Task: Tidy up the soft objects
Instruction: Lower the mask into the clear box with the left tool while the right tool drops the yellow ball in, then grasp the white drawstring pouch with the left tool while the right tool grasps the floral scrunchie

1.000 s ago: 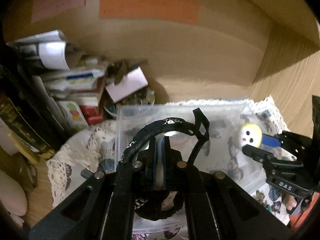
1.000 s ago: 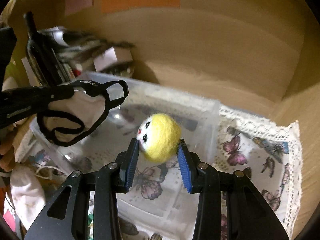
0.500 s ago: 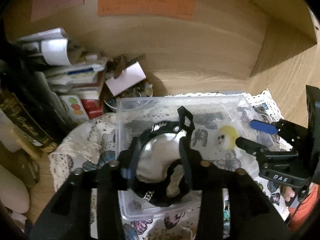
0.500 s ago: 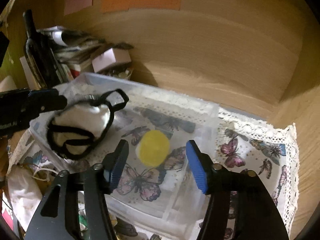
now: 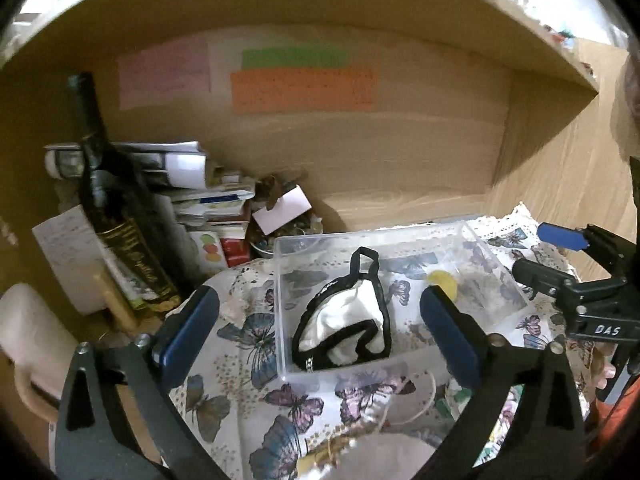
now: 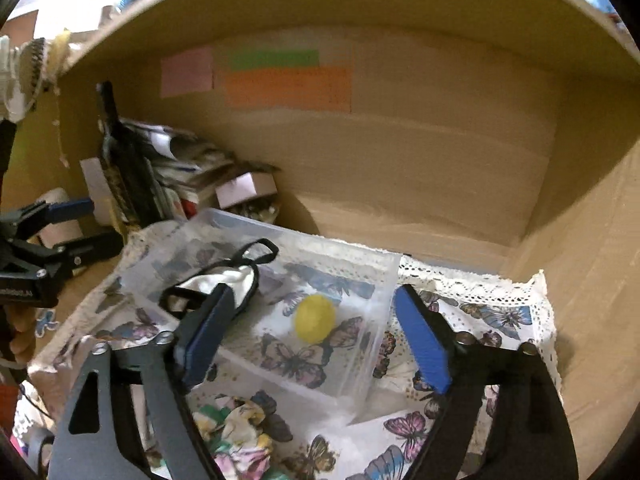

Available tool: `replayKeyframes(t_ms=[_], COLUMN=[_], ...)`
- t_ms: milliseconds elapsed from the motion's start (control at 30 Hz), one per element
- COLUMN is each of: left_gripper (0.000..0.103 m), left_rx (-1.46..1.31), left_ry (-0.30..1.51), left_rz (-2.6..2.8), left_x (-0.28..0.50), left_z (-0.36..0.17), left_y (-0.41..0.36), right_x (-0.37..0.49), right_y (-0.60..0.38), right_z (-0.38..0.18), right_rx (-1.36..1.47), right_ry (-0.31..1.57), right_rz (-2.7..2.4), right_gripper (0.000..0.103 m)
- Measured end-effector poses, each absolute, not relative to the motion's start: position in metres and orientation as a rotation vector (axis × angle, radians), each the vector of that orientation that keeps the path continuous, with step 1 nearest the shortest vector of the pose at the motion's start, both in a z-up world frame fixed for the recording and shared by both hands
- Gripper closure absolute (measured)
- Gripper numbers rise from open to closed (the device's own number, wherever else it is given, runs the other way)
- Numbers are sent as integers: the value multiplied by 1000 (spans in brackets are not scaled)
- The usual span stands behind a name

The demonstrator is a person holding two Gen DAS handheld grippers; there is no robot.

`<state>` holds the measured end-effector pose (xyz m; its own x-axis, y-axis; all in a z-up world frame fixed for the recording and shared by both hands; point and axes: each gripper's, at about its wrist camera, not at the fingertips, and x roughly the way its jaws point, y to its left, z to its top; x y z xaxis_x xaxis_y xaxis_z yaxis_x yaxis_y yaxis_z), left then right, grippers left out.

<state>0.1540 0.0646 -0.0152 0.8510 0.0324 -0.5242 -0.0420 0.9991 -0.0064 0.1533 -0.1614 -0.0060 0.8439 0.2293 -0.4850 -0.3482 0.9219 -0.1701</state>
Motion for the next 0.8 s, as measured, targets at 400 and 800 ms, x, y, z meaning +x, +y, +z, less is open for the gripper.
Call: replayKeyframes(t_ms=[400,800], left_gripper=[0,0], left_rx=[-28,-40], left_ry=[583,694], left_rz=[65,41], left_x=[107,82], left_z=[-44,-99], left_y=[66,53], right_x=[115,110], right_y=[-167,-162], right_z=[-35,-98], right_rx=[-242,-229], right_ry=[494,685], right_rz=[322,390], right_gripper=[16,16])
